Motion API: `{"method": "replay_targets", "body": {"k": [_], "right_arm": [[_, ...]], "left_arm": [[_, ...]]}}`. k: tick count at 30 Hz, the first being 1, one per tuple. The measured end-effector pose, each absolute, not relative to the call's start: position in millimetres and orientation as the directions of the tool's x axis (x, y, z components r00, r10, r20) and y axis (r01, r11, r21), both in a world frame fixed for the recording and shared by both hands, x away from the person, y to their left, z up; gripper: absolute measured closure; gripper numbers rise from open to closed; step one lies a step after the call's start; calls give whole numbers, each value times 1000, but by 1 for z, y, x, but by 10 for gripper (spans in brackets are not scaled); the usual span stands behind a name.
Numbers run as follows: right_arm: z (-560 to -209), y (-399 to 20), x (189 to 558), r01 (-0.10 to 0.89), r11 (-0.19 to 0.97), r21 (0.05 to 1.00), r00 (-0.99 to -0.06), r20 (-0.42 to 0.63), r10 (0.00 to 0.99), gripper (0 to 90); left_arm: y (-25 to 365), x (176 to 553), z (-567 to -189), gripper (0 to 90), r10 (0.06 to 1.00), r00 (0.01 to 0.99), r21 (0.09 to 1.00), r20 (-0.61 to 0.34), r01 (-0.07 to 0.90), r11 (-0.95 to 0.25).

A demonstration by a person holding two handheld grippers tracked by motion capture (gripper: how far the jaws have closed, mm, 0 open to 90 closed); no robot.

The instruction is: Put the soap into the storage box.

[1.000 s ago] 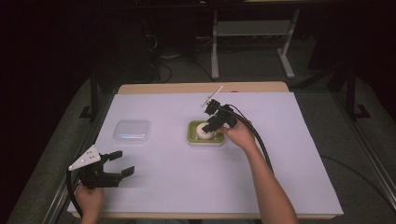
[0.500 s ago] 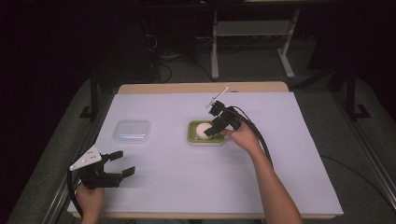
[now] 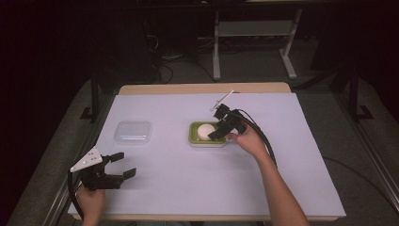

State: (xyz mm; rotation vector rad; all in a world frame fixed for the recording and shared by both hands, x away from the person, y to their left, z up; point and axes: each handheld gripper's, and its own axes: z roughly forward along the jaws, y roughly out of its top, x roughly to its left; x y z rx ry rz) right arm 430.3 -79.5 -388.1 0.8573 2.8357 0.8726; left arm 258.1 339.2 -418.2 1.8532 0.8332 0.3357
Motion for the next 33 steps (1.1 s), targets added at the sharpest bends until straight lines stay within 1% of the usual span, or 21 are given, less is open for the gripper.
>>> {"method": "replay_targets", "body": {"k": [11, 20, 25, 33], "right_arm": [[-389, -101, 417, 523, 658, 541, -830, 150, 536, 333], [-388, -111, 405, 519, 647, 558, -831, 154, 534, 327], [-387, -117, 401, 530, 647, 549, -826, 159, 541, 320], [-388, -133, 392, 539, 625, 565, -817, 170, 551, 314]], "left_arm": [[338, 258, -419, 145, 679, 720, 888, -143, 396, -233], [338, 259, -419, 145, 680, 719, 888, -143, 396, -232], [338, 259, -419, 145, 679, 721, 889, -140, 393, -234], [338, 259, -420, 145, 676, 725, 885, -133, 394, -248]]}}
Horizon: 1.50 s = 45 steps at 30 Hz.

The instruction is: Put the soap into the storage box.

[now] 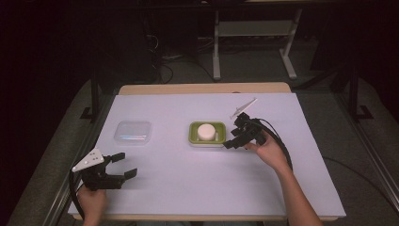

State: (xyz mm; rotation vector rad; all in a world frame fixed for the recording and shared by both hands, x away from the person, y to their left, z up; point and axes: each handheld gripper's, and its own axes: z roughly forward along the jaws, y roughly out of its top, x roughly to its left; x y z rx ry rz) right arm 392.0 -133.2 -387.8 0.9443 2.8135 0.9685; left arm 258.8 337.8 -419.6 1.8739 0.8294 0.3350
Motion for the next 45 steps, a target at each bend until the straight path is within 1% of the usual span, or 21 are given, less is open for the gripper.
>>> {"method": "replay_targets", "body": {"k": [4, 18, 37, 45], "right_arm": [[-388, -139, 388, 549, 621, 559, -812, 179, 556, 306], [-393, -165, 370, 561, 585, 586, -798, 196, 569, 298], [-403, -185, 350, 581, 562, 588, -782, 213, 586, 287], [-407, -197, 335, 587, 558, 586, -773, 201, 602, 284]], "left_arm": [[338, 259, -420, 145, 676, 724, 885, -133, 394, -248], [336, 259, -421, 145, 677, 723, 884, -136, 398, -247], [335, 259, -421, 145, 677, 724, 882, -133, 398, -252], [334, 259, -422, 145, 678, 723, 882, -135, 400, -251]]}}
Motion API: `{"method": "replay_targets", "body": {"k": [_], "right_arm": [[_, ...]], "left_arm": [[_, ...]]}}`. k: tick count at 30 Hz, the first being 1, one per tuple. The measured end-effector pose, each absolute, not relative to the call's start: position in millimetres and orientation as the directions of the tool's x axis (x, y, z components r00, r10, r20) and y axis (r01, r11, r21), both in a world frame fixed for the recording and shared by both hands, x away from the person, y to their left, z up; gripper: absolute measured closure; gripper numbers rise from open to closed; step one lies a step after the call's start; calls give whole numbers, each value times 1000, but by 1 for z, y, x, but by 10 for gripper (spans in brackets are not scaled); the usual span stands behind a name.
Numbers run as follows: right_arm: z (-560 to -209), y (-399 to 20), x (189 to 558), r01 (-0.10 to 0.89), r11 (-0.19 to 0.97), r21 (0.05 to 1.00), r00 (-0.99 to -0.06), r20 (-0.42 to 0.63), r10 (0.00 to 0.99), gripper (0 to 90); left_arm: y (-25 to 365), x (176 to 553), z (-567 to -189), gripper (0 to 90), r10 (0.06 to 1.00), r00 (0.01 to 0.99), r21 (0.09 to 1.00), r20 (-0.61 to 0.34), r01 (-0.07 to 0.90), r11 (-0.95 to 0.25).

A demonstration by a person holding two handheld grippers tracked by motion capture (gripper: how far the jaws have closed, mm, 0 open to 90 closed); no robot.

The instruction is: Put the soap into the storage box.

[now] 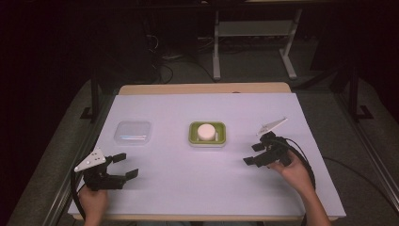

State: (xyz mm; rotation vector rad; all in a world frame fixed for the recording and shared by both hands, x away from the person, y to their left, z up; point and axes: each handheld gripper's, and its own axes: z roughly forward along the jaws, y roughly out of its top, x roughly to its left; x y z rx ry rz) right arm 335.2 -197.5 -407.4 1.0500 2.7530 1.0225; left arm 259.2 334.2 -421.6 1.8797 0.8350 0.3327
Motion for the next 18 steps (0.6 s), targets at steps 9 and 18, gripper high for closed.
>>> {"method": "replay_targets", "body": {"k": [9, 18], "right_arm": [[-413, -208, 316, 590, 555, 586, -768, 196, 610, 278], [-425, -220, 288, 588, 520, 620, -753, 184, 632, 264]], "left_arm": [[333, 259, -421, 145, 676, 725, 881, -131, 398, -256], [333, 260, -421, 145, 677, 724, 882, -133, 398, -253]]}}
